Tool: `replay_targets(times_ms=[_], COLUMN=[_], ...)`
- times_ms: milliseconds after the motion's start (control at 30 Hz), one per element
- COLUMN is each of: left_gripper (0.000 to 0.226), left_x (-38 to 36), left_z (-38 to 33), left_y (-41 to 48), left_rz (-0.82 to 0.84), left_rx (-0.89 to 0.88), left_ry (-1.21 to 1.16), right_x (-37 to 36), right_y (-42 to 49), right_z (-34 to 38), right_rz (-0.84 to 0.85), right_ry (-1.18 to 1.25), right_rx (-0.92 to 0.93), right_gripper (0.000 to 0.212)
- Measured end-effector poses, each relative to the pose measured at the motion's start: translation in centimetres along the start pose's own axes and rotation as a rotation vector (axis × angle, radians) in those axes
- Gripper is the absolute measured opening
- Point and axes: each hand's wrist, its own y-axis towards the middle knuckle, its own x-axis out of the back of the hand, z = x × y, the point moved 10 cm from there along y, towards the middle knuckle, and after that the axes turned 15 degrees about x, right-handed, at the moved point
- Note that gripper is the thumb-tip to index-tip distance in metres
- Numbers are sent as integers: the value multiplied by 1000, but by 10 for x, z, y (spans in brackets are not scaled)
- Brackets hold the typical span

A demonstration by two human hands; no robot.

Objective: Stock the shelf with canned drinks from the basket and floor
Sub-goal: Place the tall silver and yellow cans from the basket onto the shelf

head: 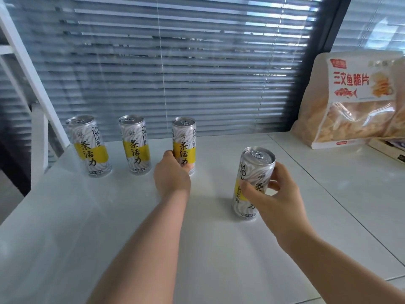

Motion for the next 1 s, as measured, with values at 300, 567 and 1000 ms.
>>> replay_targets(times_ms=[300,567,1000], left_gripper=[29,16,85], left_x=[0,3,-8], left_z=[1,4,-3], left_y=[-5,5,8], left_rz=[-49,-97,-44], left_rx=[34,27,130], left_ry=[64,125,-35], right_x=[-6,-13,-37], right_y=[1,23,62], right_z=[-23,-30,-50], right_rz=[97,110,154], right_ry=[-167,-186,-208], right_rx=[-52,-68,-65], right_gripper=[55,50,59])
